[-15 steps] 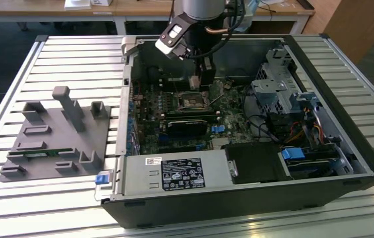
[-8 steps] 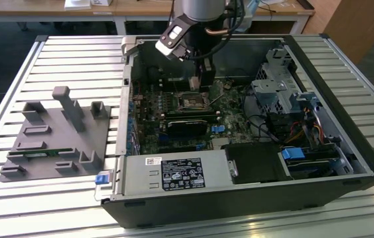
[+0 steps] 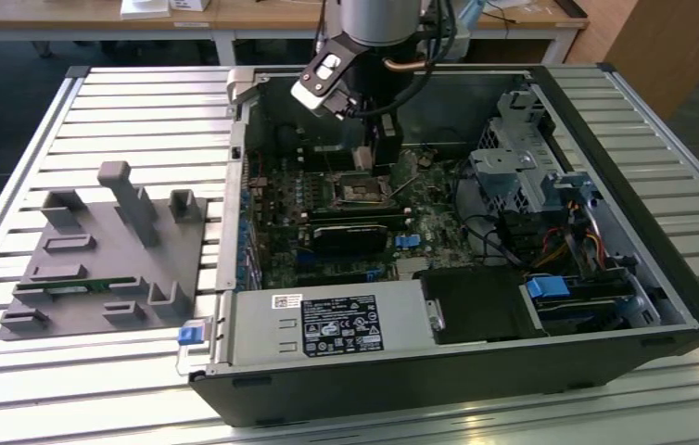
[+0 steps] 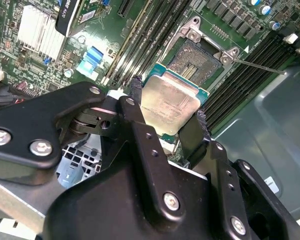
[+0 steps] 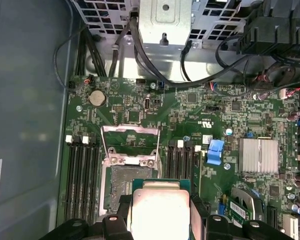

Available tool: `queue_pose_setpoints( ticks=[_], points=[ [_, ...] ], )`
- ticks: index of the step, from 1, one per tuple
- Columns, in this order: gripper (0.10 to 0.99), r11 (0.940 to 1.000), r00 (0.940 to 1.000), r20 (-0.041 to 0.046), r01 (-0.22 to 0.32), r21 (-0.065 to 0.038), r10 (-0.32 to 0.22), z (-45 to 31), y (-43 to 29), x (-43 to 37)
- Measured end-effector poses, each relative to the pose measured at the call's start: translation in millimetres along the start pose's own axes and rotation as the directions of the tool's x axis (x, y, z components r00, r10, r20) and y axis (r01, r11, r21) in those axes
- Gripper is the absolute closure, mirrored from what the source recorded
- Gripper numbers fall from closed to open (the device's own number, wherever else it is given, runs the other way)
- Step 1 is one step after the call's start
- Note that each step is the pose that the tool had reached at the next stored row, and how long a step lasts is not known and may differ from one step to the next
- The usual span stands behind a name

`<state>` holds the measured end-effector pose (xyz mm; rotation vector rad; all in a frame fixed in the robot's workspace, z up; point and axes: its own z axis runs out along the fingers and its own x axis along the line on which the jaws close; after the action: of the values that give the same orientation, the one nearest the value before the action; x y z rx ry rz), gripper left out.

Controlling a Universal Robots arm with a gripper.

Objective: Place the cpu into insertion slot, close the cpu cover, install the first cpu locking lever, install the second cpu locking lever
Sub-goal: 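Place the cpu into insertion slot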

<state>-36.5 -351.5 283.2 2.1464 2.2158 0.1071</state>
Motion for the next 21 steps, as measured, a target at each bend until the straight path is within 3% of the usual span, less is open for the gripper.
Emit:
queue_pose_setpoints(
  ticks=[7,15,21],
  points=[
    [0.545,1.0,1.0,-0.0005,0.01,0.0,-0.01,4.4,-0.6,0.3],
    [0.545,0.9999,0.9999,-0.0007,0.01,0.0,-0.01,18.5,-1.7,11.6],
    [0.545,1.0,1.0,-0.0005,0.008,0.0,-0.008,28.5,-2.6,13.3]
  ],
)
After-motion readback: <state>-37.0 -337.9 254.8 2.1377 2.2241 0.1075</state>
